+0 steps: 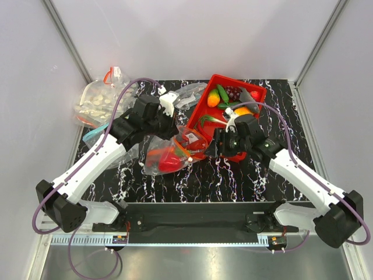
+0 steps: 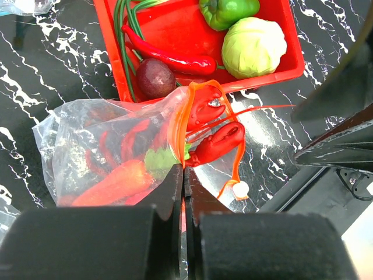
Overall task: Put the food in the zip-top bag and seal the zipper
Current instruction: Place the fake vegetable in the zipper food storage bag, then zip the zipper food storage bag at the center of the board.
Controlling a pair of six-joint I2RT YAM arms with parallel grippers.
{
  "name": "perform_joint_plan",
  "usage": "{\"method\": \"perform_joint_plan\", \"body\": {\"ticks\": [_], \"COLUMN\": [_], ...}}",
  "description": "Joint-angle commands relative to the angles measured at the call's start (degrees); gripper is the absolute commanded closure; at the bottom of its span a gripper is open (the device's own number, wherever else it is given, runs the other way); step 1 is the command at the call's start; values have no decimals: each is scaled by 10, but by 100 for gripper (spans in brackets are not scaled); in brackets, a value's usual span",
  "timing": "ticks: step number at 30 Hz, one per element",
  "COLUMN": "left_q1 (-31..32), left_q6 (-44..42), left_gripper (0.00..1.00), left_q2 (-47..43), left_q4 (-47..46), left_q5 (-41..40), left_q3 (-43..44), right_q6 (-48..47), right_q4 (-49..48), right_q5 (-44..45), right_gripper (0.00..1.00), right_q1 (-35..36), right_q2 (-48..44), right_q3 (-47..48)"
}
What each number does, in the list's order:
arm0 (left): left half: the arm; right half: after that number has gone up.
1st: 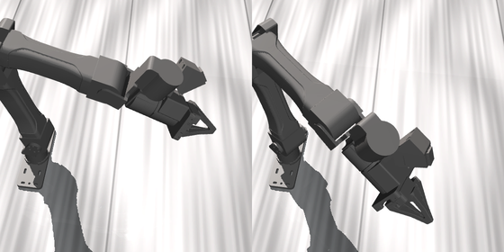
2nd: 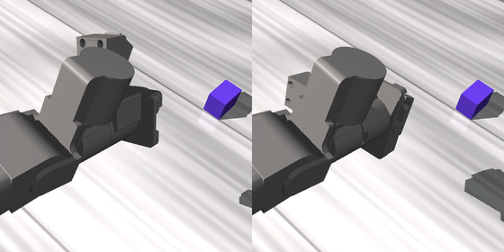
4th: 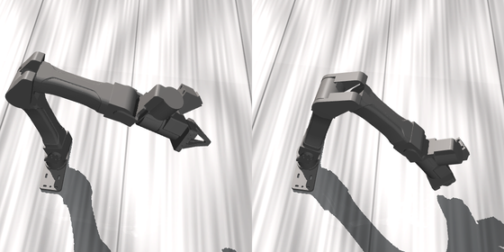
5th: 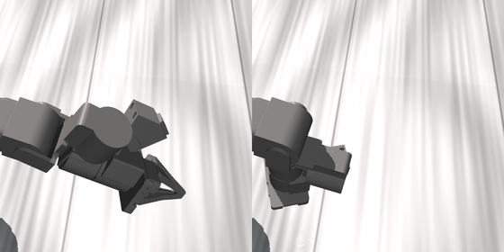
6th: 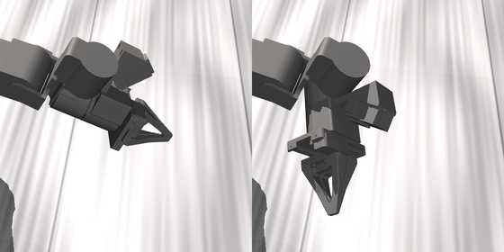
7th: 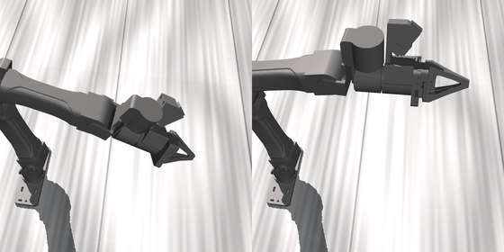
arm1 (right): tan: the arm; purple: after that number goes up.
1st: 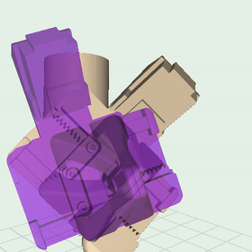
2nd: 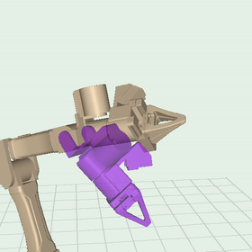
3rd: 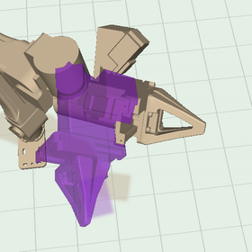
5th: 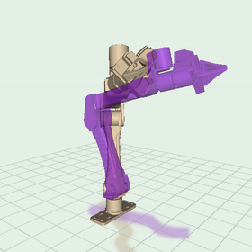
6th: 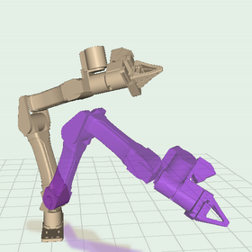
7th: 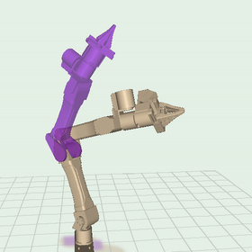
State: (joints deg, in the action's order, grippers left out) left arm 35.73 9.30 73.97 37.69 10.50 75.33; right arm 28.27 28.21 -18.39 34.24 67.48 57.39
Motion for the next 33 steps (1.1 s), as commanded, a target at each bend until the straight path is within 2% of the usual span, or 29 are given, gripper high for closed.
{"method": "perform_joint_plan", "body": {"ticks": [1,6,12,13,14,17,19,23,27,31,33], "left_q1": [-3,-5,-5,-6,-6,-6,-6,-6,-6,-5,-6], "left_q6": [3,3,3,3,3,3,3,2,0,0,1], "left_gripper": [100,100,100,100,100,100,100,100,100,100,100], "left_q2": [-12,-10,-8,-7,-8,-5,-3,-2,-2,-2,-2], "left_q4": [-40,-41,-39,-39,-39,-40,-38,-38,-36,-38,-37], "left_q5": [18,21,23,23,23,26,30,34,36,36,38], "left_q3": [2,3,3,3,3,3,3,3,4,4,3], "right_q6": [-4,-5,24,27,28,-3,-76,-152,-170,-171,-176], "right_q4": [-9,-55,-87,-96,-100,-112,-119,-114,-147,-210,-211], "right_q5": [-1,-97,-69,-64,-60,-74,-93,-112,-131,-139,-141], "right_gripper": [38,40,40,38,30,27,28,30,30,34,35], "right_q1": [4,7,35,38,43,53,54,54,54,54,55], "right_q2": [-32,-11,19,23,25,39,47,70,98,120,142], "right_q3": [-31,-47,-36,-32,-31,-18,-11,15,25,20,27]}}
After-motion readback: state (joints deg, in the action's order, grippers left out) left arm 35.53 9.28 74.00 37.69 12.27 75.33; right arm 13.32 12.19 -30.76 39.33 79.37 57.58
